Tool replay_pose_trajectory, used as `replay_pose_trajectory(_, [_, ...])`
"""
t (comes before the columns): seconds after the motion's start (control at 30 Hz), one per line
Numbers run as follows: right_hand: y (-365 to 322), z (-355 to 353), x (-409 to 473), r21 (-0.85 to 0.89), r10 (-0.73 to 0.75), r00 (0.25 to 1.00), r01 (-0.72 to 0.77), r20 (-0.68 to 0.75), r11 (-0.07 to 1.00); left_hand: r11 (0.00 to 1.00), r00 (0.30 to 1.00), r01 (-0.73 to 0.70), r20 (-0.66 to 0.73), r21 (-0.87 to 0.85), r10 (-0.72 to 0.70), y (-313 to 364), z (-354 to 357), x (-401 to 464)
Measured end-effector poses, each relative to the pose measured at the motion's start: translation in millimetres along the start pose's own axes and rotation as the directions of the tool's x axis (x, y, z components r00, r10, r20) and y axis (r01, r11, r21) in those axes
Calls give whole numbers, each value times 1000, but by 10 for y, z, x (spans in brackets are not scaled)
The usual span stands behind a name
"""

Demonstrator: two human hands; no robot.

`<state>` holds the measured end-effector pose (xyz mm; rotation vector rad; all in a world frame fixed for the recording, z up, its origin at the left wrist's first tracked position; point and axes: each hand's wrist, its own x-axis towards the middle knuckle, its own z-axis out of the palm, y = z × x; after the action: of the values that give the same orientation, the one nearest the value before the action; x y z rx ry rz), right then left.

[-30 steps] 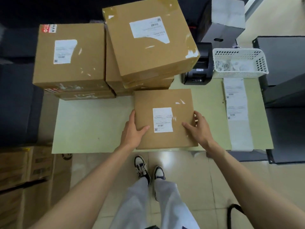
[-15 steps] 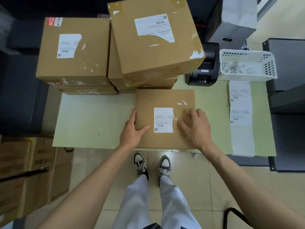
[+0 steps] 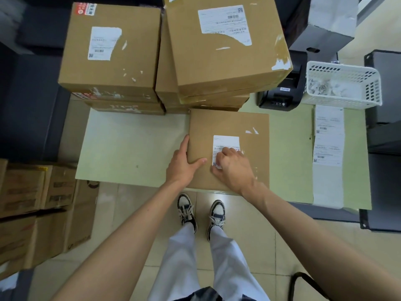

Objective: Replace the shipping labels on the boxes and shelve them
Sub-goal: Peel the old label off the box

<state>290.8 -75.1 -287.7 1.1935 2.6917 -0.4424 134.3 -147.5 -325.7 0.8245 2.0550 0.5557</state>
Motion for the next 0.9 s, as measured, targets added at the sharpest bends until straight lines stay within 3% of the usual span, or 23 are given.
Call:
replay_pose_trajectory(0.57, [-41,-6,18,-65,-46,998,48,31,997,999,999,-26,-19,44,27,20,-3,-15])
replay_pose_trajectory(0.9, [0,-107,-10,16,0,999,-1,41,1000,996,997,-66,37,-66,68,-78,-9,-92])
